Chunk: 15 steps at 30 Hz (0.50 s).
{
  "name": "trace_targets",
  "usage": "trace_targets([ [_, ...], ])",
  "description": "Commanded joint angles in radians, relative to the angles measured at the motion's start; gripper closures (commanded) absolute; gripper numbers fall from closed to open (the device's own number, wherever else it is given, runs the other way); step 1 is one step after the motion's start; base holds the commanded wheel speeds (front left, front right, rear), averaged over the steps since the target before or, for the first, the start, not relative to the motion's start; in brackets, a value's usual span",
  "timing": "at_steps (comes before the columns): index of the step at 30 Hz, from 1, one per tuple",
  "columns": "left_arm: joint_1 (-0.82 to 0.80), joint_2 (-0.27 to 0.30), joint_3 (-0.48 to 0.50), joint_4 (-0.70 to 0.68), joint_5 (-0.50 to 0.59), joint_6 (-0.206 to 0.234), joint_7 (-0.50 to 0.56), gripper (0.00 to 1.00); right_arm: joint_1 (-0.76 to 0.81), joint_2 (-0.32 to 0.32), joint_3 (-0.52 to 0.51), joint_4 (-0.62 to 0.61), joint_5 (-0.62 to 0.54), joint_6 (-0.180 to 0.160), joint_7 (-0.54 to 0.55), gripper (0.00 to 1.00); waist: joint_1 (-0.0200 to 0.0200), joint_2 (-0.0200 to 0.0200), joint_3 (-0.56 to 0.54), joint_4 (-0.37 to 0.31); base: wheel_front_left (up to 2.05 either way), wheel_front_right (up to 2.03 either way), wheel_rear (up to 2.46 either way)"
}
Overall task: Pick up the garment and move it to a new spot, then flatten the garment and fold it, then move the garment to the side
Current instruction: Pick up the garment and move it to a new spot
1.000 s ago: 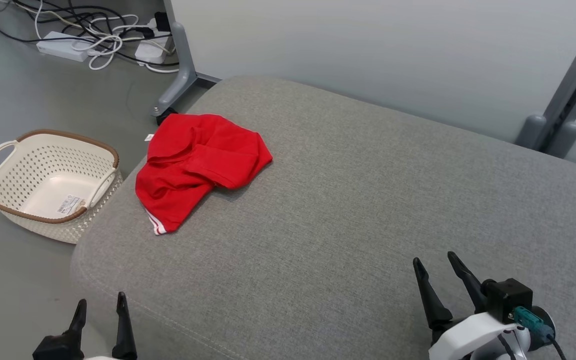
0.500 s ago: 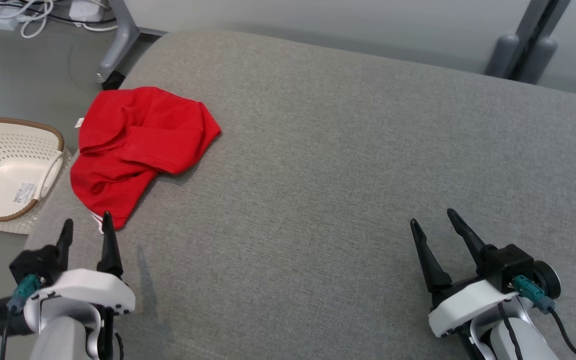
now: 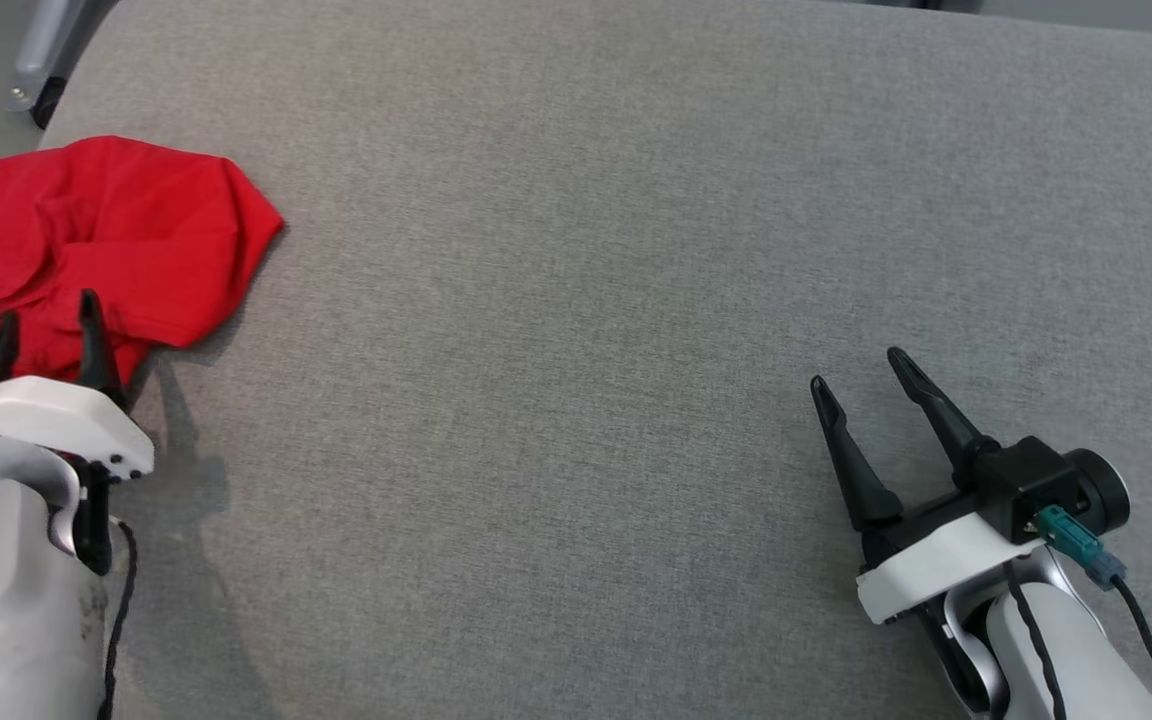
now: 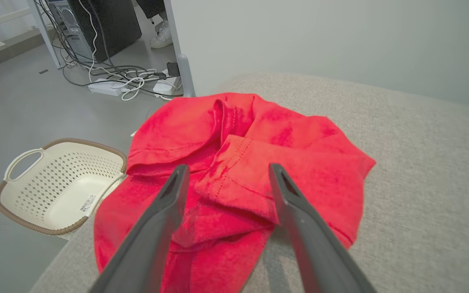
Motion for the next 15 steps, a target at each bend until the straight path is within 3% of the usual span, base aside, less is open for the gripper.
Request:
trace_targets([
  [1, -0.039, 0.020, 0.005, 0.026, -0.009, -0.006, 0.000, 0.00, -0.015, -0.004, -0.002, -0.009, 0.006, 0.000, -0.005, 0.00, 0.0000, 0.0000, 0.027, -0.033, 0.00, 0.00, 0.00],
  [12, -0.144, 0.069, 0.017, 0.241, -0.041, 0.020, 0.111, 0.00, -0.022, -0.011, -0.007, -0.018, 0.005, 0.000, -0.005, 0.00, 0.0000, 0.0000, 0.059, -0.090, 0.00, 0.00, 0.00],
  [13, -0.143, 0.071, 0.019, 0.250, -0.045, 0.020, 0.124, 0.21, -0.021, -0.009, -0.008, -0.017, 0.006, 0.000, -0.005, 0.00, 0.0000, 0.0000, 0.056, -0.094, 0.00, 0.00, 0.00],
  [14, -0.140, 0.073, 0.020, 0.256, -0.046, 0.021, 0.133, 1.00, -0.020, -0.006, -0.009, -0.015, 0.007, 0.000, -0.005, 0.00, 0.0000, 0.0000, 0.052, -0.097, 0.00, 0.00, 0.00],
  [15, -0.135, 0.073, 0.017, 0.264, -0.047, 0.017, 0.144, 1.00, -0.019, -0.003, -0.009, -0.012, 0.008, 0.000, -0.005, 0.00, 0.0000, 0.0000, 0.047, -0.100, 0.00, 0.00, 0.00],
])
